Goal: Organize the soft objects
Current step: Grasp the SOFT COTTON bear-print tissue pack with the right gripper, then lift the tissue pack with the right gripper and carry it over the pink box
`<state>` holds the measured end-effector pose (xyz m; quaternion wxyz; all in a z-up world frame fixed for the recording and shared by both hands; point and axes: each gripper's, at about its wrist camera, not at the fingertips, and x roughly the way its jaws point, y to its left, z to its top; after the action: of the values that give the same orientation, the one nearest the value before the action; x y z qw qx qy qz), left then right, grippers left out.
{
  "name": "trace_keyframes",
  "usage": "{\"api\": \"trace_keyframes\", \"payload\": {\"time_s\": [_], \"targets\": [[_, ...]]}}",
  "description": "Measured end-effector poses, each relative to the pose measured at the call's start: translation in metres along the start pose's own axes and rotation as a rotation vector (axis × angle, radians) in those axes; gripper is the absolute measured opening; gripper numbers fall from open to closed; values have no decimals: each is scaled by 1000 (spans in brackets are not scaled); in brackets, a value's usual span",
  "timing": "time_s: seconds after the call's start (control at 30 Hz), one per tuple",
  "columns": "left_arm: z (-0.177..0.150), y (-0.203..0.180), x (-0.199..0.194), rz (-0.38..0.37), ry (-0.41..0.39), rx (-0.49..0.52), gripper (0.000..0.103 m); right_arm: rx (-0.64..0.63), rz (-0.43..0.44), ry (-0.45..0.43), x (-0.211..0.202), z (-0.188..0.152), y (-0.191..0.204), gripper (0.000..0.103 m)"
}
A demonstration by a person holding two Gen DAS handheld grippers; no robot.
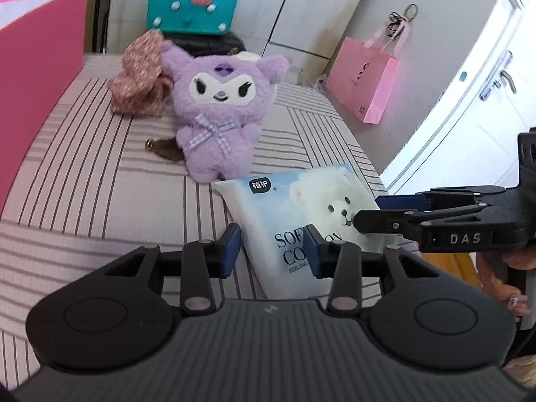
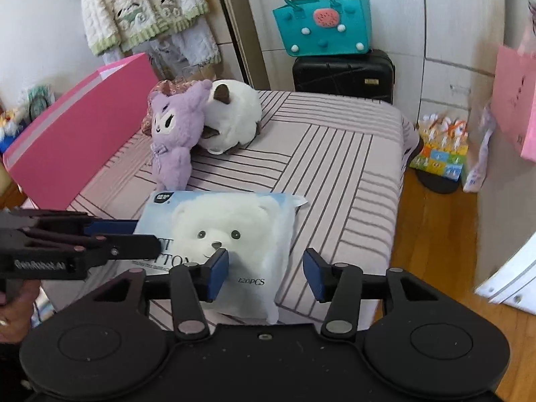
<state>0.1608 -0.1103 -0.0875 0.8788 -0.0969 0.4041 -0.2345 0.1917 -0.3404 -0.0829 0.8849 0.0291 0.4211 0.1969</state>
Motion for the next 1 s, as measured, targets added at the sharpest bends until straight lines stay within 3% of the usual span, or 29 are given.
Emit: {"api": "trace_keyframes", "payload": {"time_s": [0.07,0.53,0.67,1.0], "targets": [[-2,-3,2,8,-20,35,40,45,35,-5,2,-4,-1,56],[-8,-19,2,75,-53,107,37,32,5,-55,6,-11,20,59],[-8,-19,0,62,-62,106,28,16,-14,-65,4,-12,26,56],[-11,-26,-26,21,-84,144,22,-12,-38,-21,-10,-15,47,56]]}}
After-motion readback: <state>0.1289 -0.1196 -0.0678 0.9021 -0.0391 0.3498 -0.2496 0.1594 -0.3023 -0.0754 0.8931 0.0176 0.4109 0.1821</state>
